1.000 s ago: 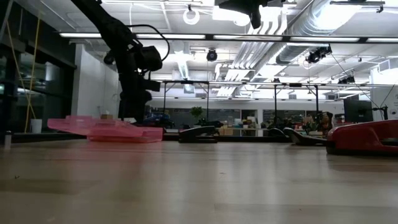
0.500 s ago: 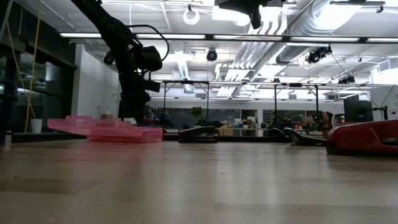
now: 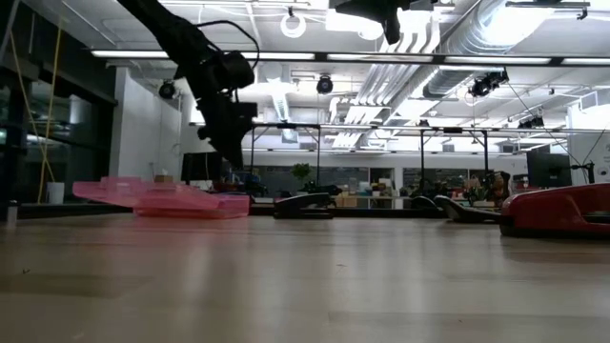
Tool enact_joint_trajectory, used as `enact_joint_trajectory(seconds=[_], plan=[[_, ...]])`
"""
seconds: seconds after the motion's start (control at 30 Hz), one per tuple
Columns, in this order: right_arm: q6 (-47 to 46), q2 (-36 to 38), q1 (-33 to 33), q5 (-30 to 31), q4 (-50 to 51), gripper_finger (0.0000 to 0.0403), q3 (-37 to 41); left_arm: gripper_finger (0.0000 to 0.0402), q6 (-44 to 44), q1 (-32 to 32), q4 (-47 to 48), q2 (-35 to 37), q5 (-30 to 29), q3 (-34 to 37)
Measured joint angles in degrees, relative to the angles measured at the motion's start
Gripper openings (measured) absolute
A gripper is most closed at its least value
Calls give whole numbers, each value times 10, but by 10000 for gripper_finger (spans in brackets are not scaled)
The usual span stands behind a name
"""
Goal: Pack school essentials
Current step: Put the blue pen into the pink supply box
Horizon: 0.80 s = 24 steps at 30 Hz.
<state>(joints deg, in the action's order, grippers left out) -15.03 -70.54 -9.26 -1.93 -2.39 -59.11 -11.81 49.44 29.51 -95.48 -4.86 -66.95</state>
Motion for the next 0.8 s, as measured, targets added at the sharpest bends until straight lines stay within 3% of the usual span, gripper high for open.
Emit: enact_joint_trajectory(seconds=[0.13,0.3,0.47,0.6,0.8], plan=[[-1,0,0,0,0,113,0,14,65,19,-16,-19,18,-7],[0,0,-1,0,0,113,0,2,142,23,-8,-60,61,-7],[-3,0,-2,0,0,113,0,1,212,15,-39,-93,48,-7],[-17,0,-2,0,0,113,0,0,245,10,-59,-97,22,-7],[-15,0,-1,0,0,113,0,0,266,4,-91,-72,42,-6]])
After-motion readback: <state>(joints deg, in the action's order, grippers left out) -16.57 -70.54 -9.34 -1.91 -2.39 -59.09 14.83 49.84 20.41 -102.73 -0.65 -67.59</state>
